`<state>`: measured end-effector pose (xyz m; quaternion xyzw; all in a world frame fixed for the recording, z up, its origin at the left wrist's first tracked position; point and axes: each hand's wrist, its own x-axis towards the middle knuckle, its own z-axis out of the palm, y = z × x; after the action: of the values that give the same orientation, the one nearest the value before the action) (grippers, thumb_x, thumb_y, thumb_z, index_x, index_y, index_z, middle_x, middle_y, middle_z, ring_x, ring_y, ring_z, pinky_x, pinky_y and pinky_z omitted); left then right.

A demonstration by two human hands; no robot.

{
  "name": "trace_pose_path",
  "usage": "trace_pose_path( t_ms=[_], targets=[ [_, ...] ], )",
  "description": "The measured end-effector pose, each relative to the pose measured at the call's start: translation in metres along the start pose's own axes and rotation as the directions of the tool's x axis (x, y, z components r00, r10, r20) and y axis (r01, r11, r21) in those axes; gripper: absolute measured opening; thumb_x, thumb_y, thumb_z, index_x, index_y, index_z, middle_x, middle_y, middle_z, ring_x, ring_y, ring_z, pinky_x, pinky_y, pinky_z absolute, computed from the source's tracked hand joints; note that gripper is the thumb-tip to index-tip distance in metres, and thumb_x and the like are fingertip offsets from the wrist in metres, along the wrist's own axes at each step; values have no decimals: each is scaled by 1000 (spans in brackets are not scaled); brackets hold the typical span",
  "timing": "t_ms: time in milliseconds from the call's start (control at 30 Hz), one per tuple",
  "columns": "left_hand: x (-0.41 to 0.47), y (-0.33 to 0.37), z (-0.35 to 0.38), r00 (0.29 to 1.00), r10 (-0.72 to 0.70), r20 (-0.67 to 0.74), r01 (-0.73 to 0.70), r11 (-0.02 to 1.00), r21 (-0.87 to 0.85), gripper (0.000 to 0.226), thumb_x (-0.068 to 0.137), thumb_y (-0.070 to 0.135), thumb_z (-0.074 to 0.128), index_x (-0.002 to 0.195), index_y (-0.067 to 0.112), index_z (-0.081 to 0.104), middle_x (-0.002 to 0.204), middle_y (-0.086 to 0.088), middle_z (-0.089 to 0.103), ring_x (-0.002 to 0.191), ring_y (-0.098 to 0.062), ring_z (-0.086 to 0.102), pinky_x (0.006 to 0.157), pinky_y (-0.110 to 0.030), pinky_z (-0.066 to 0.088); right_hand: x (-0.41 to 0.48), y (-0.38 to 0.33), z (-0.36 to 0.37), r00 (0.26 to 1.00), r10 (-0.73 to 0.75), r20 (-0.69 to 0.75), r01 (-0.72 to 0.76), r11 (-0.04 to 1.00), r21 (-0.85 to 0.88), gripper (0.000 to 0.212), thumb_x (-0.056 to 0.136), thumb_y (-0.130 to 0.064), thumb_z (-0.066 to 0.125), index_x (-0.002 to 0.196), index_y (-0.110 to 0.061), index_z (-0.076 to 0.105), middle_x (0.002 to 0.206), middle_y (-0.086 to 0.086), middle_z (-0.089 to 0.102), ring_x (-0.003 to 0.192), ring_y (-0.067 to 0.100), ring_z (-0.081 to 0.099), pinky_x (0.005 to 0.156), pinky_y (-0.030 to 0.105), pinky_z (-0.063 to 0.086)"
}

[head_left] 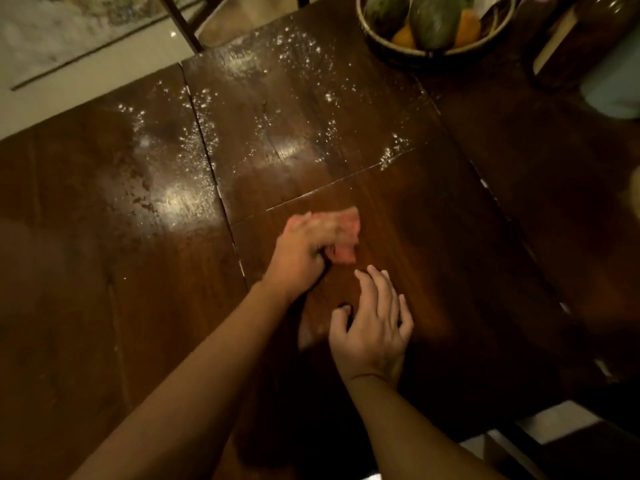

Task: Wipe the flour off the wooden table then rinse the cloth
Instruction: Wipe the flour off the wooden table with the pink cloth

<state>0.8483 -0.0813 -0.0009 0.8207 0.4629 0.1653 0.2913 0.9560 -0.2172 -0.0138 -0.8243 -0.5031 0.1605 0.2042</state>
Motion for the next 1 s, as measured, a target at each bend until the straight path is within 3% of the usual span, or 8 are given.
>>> trace_pose_path(
  t_ms=[233, 367, 533, 667, 767, 833, 900, 1000],
  targets=[
    [-107, -29, -34, 982, 22, 189, -18, 1000, -20, 73, 61, -12, 57, 110, 40, 72, 131, 31, 58, 138, -5, 43, 118, -52, 23, 45, 31, -30, 983, -75, 169, 95, 989, -117, 70, 86, -42, 44, 153, -28, 32, 162, -4, 29, 151, 16, 21, 120, 48, 15],
    [-78, -39, -41, 978, -204, -40, 205, 978, 38, 96, 71, -20, 63, 123, 60, 54, 142, 10, 52, 141, -20, 40, 120, -50, 21, 110, 82, -60, 974, -70, 217, 123, 962, -244, 67, 94, -45, 42, 156, -38, 17, 167, -6, 12, 154, 19, 4, 121, 59, 7],
    [39, -24, -8, 776, -547, -315, 554, 829, -76, 68, 85, -5, 54, 133, 43, 56, 151, -1, 44, 141, -28, 40, 111, -54, 38, 117, 88, -63, 970, -72, 231, 138, 949, -282, 66, 93, -42, 41, 154, -43, 16, 167, -8, 9, 154, 21, 0, 121, 60, 4],
    [137, 13, 19, 694, -611, -381, 663, 748, 7, 57, 89, 5, 51, 137, 38, 50, 152, 4, 40, 136, -31, 41, 108, -57, 37, 119, 88, -62, 972, -76, 220, 133, 957, -259, 65, 91, -41, 41, 153, -44, 19, 167, -10, 10, 154, 20, 0, 121, 60, 2],
    [176, 47, 40, 866, -439, -240, 476, 871, 121, 59, 92, 10, 53, 146, 31, 41, 158, 2, 30, 144, -27, 27, 116, -56, 24, 118, 88, -60, 980, -87, 180, 129, 963, -238, 65, 85, -42, 37, 150, -43, 30, 164, -10, 20, 154, 20, 11, 119, 60, 8],
    [178, 56, 49, 996, -91, -21, 93, 976, 196, 55, 94, 12, 50, 146, 28, 43, 158, 1, 33, 147, -25, 24, 117, -56, 19, 119, 88, -60, 981, -81, 174, 120, 967, -227, 66, 82, -42, 39, 148, -43, 35, 163, -12, 23, 153, 19, 14, 119, 59, 9],
    [171, 45, 45, 956, 205, 211, -237, 962, 139, 52, 96, 11, 48, 145, 28, 47, 157, 5, 36, 148, -20, 23, 118, -52, 14, 120, 88, -60, 984, -74, 161, 109, 971, -215, 66, 81, -42, 41, 146, -44, 38, 163, -12, 25, 152, 19, 16, 119, 59, 10],
    [180, 14, 29, 926, 266, 266, -296, 952, 77, 57, 95, 8, 50, 147, 31, 44, 156, 8, 37, 148, -13, 26, 121, -54, 11, 119, 88, -59, 988, -84, 131, 111, 970, -215, 65, 80, -42, 41, 145, -42, 43, 161, -11, 30, 151, 19, 21, 117, 60, 14]
  ],
)
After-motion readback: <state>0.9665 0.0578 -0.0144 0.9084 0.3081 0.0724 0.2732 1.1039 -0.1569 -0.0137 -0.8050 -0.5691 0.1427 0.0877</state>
